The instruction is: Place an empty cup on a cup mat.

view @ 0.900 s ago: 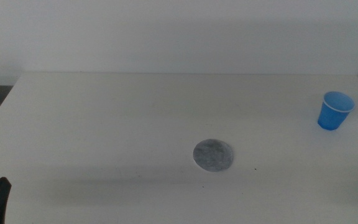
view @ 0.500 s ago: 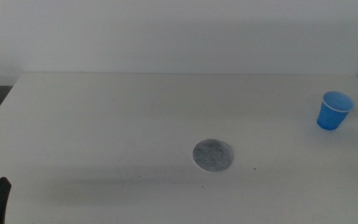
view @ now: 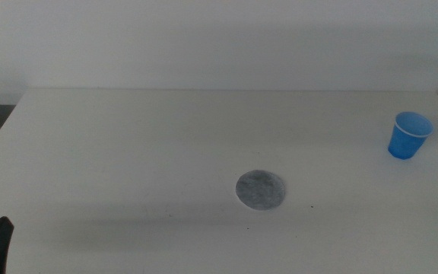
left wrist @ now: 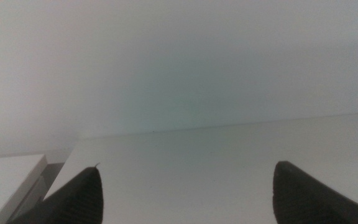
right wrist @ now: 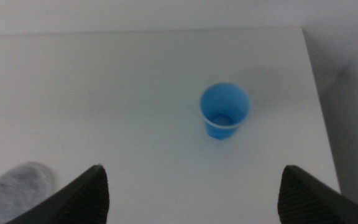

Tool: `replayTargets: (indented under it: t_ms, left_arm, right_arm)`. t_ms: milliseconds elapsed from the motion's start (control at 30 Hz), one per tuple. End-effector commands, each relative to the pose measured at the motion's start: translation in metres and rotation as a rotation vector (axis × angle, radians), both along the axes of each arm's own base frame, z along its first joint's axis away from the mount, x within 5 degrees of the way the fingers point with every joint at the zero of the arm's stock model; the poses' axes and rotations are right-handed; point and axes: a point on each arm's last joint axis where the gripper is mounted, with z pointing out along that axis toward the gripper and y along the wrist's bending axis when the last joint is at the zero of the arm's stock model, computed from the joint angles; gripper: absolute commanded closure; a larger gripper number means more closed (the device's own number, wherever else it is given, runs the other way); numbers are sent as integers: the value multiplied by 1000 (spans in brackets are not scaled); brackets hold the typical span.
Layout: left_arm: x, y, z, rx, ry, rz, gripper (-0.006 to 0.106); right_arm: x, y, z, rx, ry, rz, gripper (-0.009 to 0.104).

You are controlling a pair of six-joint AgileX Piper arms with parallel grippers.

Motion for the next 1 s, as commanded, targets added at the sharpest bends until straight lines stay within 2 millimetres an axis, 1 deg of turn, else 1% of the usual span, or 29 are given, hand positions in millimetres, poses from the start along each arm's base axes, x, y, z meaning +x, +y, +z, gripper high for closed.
replayTargets:
  t_ms: [0,67,200,267,367,500,567,667,800,833,900,933,967]
  left_arm:
    - [0,0,1,-4,-9,-2,7]
    - [0,0,1,-4,-9,-2,7]
    - [0,0,1,-4,-9,-2,7]
    - [0,0,1,-4,-9,-2,7]
    - [0,0,1,-4,-9,-2,7]
    - [0,0,1,-4,-9,-2,7]
    - [0,0,1,-4,-9,-2,7]
    - [0,0,1,-4,-9,-2,7]
    - [0,0,1,-4,-9,-2,7]
    - [0,0,1,-4,-9,-2,7]
    - [0,0,1,-4,-9,-2,7]
    - [0,0,1,-4,-9,-2,7]
    - [0,0,1,-4,-9,-2,7]
  right_arm:
    - [16,-6,2,-25,84,-38,2]
    - [35,-12,2,-4,174,-107,2]
    - [83,-27,-19,4,300,-156,2]
    - [107,-36,-37,16,349,-180,2]
    - [140,-52,-69,24,400,-214,2]
    - [174,-75,-103,70,446,-250,2]
    - [190,-81,-121,114,468,-244,3]
    - [211,-82,-149,158,500,-217,7]
    - [226,-82,-180,179,522,-212,20]
    - [228,-82,-189,180,534,-214,26]
    - [231,-83,-203,182,554,-216,43]
    - [233,-83,-208,180,558,-213,57]
    - [234,-83,-211,182,558,-205,75]
